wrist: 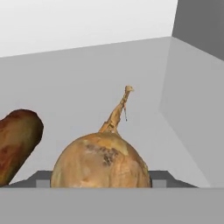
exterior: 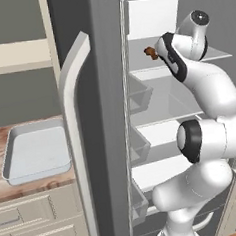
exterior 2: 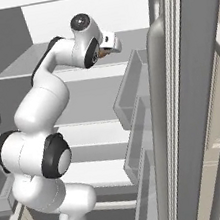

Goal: Place one onion and one chicken drumstick in each tupperware on the nearby counter, to pack two identical lunches.

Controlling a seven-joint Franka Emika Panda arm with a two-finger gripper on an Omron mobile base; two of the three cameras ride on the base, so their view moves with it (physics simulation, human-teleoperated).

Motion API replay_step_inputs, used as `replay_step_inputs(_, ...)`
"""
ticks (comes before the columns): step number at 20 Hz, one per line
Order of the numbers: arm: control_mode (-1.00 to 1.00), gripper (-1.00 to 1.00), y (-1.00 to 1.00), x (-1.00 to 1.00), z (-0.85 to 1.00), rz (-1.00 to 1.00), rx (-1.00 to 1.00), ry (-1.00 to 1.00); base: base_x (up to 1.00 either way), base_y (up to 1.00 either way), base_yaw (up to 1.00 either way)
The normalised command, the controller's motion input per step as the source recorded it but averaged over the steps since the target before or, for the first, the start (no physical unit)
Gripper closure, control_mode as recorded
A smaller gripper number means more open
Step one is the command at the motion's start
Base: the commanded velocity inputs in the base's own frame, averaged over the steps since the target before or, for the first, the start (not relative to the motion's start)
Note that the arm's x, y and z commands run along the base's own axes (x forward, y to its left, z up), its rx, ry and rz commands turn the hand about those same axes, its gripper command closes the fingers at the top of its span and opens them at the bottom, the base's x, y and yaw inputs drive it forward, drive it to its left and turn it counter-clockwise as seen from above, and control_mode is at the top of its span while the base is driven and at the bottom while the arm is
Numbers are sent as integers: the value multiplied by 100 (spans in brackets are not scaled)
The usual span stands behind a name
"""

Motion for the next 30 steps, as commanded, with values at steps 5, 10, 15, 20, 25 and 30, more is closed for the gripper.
replay_step_inputs(5, -100, 100, 0, -17, -14, 0, 0, 0, 0, 0, 0)
replay_step_inputs(10, -100, 100, 6, -100, -28, 3, 0, -2, 0, 0, 0)
replay_step_inputs(15, -100, 100, 42, -100, -20, 9, -8, -6, 0, 0, 0)
replay_step_inputs(20, -100, 100, 47, -100, 0, 5, -10, -3, 0, 0, 0)
replay_step_inputs(25, 100, 100, 6, -60, 0, 3, -3, 0, -40, 0, 2)
replay_step_inputs(30, 100, 100, 0, 0, 0, 0, 0, 0, -100, -1, 6)
